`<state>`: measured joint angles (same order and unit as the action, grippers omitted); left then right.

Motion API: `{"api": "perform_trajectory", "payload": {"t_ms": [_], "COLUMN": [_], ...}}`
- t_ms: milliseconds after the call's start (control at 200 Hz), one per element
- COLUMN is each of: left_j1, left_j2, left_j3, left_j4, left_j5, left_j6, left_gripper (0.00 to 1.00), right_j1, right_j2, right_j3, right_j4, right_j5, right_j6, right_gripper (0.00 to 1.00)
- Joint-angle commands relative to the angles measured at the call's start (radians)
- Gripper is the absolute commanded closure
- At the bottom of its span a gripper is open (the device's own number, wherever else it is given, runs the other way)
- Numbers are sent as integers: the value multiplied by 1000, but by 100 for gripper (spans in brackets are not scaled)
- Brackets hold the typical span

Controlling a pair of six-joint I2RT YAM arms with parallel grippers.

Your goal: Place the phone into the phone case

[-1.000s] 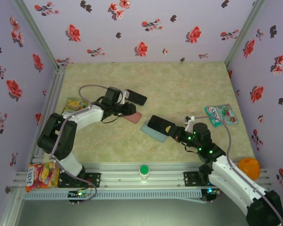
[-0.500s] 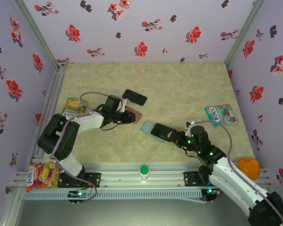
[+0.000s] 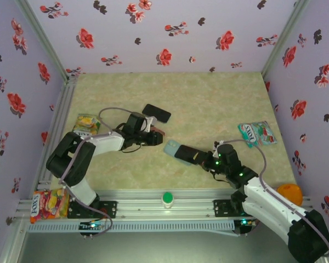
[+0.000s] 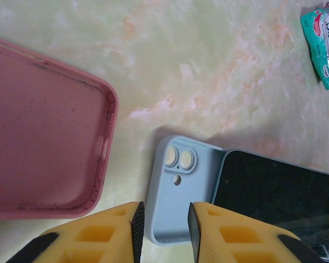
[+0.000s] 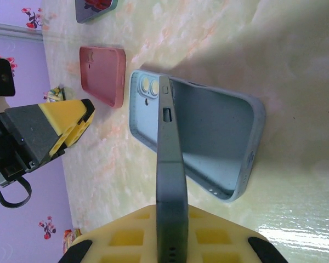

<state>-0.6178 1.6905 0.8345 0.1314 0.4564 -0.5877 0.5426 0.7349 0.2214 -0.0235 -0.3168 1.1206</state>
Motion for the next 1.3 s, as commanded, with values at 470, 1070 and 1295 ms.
{"api": "perform_trajectory", "payload": {"t_ms": [470,1070,1295], "left_j1": [-30,-48,-53], "left_j2": [104,156,171], "left_j3": [26,41,51], "left_j4": [72,127,140], "left_j5": [27,31,32], "left_j6": [-13,-42,-53], "left_gripper": [68,60,59], "right_j1": [19,19,18], "right_j2": [90,191,235], "right_j3": [71,77,87], "right_j4": [60,102,124], "right_j5": [-20,-18,-24], "right_j6": [21,22,7], "right_gripper": [100,100,100]}}
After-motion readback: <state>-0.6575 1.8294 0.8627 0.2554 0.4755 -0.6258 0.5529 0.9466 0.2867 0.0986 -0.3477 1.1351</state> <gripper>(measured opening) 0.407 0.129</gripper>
